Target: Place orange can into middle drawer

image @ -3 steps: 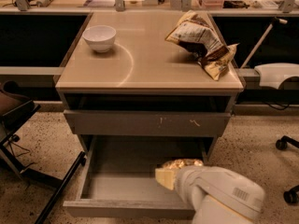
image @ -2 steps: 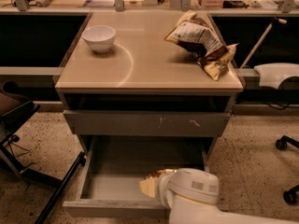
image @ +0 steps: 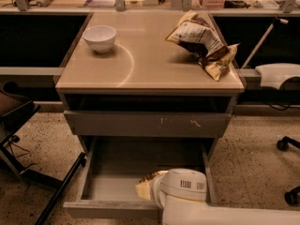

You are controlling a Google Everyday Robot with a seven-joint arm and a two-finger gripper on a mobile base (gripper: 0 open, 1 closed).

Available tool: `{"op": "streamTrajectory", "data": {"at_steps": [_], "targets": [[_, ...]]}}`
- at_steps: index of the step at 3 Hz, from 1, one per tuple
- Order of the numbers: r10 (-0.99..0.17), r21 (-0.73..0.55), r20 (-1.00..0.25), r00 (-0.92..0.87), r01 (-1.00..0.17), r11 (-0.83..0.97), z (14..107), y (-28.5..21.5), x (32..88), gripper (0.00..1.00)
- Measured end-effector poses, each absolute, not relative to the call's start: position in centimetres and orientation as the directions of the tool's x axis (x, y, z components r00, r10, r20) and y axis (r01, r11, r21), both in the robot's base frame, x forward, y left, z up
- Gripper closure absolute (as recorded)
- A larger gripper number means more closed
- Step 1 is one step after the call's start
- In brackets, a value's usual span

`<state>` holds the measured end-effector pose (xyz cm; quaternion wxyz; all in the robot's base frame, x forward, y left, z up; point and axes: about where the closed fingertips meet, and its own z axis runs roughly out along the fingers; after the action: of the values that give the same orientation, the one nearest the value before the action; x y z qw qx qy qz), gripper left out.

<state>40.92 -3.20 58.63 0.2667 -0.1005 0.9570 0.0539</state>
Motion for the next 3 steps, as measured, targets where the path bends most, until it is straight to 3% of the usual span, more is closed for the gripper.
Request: {"op": "streamTrajectory", "data": {"at_steps": [1, 3], "targets": [[-0.142, 0.057, -0.529, -0.836, -0.202, 0.978, 57.5, -4.3, 43.6, 1.0], [-0.103, 0.035, -0.541, -0.835, -0.146, 0.989, 52.0, -3.4, 55.3, 1.0]]}}
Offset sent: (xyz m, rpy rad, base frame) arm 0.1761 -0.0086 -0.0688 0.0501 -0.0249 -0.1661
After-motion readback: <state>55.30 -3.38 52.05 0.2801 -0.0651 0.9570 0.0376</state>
